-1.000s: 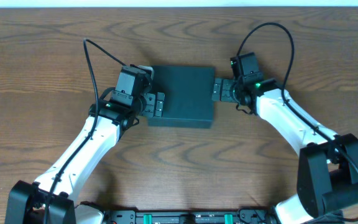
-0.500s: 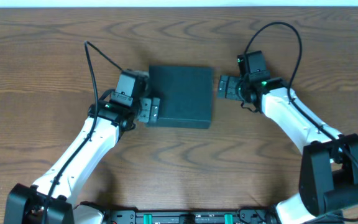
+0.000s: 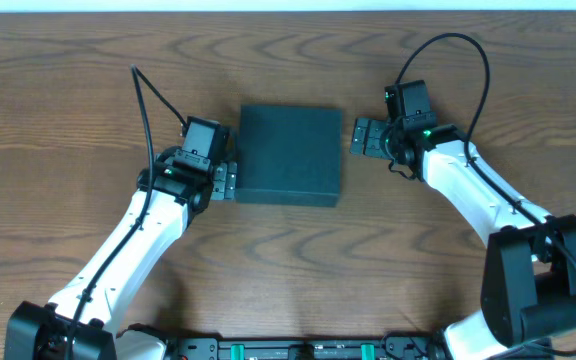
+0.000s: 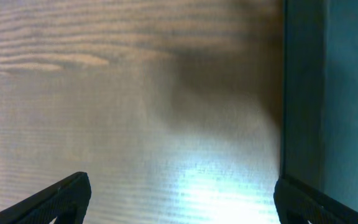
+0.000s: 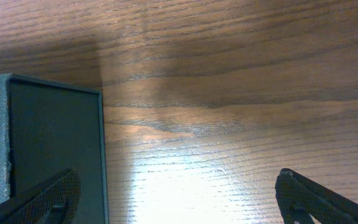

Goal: Pack container
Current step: 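Push both grippers against the box's left and right sides to square it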

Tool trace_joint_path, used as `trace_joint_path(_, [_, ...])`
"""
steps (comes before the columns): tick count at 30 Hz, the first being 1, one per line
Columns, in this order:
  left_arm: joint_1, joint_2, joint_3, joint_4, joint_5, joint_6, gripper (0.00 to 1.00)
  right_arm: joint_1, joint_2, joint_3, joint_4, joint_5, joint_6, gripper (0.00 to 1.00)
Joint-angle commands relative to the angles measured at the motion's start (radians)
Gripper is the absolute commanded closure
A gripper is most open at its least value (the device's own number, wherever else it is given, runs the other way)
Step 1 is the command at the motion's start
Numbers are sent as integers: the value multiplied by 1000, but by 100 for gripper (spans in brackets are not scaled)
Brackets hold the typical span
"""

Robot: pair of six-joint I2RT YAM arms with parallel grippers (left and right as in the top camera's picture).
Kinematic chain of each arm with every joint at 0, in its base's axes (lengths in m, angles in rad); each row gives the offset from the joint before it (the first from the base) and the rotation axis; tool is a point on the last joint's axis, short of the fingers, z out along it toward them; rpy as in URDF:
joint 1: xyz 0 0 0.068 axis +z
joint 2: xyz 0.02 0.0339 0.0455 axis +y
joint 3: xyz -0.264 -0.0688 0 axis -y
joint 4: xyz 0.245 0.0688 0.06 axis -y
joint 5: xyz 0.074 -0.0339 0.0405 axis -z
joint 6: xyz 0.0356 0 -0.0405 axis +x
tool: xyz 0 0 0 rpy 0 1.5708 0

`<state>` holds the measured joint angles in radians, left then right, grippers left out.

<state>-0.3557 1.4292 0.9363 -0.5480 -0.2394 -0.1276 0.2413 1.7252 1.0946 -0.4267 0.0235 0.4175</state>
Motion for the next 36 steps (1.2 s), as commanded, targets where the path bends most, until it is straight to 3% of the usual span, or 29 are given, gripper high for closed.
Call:
trace_joint_path(1, [10, 13, -34, 26, 16, -8, 5, -5, 10, 4, 3, -6, 12, 1])
trace_joint_path(24, [8, 16, -45, 43, 185, -39, 5, -4, 10, 4, 58, -36, 13, 1])
trace_joint_path(36, [8, 16, -45, 40, 184, -77, 5, -5, 10, 4, 61, -35, 13, 1])
